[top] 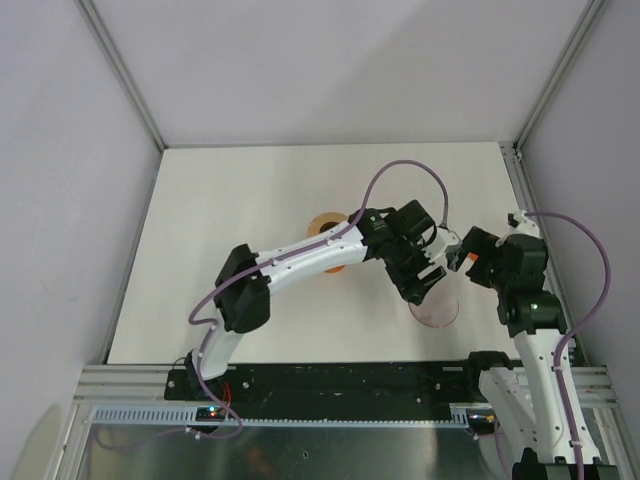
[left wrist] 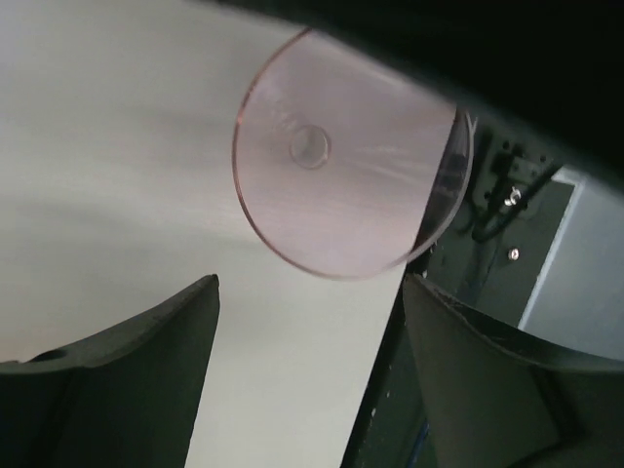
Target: Place the coffee filter in the dripper
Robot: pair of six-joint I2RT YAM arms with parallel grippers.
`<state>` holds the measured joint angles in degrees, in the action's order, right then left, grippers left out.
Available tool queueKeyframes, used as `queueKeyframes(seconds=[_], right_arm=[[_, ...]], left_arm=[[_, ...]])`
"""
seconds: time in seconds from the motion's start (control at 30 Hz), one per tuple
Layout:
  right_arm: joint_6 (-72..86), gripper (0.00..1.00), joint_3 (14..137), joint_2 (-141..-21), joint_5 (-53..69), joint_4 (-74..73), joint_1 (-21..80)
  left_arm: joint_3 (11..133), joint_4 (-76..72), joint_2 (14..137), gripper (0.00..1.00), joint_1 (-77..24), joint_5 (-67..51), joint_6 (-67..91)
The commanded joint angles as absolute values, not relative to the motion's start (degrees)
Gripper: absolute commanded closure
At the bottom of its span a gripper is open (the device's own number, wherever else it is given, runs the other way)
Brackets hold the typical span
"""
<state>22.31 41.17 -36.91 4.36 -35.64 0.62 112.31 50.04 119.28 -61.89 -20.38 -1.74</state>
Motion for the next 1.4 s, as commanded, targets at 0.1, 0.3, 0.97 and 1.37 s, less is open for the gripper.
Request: queueKeyframes(seconds=[0.1,0.3,0.97,1.37], right_arm=[[20.1,0.01,43.8,-35.1,4.9,-37.1,0.6],[19.8,0.01,43.8,-34.8,2.0,-38.6,0.5],[19.6,0.01,43.8,-31.7,-4.1,-39.3,-3.8],[13.6,0.01,43.9,-28.7,12.6,-36.6,-3.8]], left_arm=[[117.7,48.9,124.6,0.22,-62.5,-17.6,1.5],[118.1,48.3,126.6,0.34,-62.5,-16.6,2.5],[113.9,46.9,127.0,0.99,-62.5,-21.5,4.5],[112.4,46.9,120.5,1.00,-60.8,-23.2,4.0]])
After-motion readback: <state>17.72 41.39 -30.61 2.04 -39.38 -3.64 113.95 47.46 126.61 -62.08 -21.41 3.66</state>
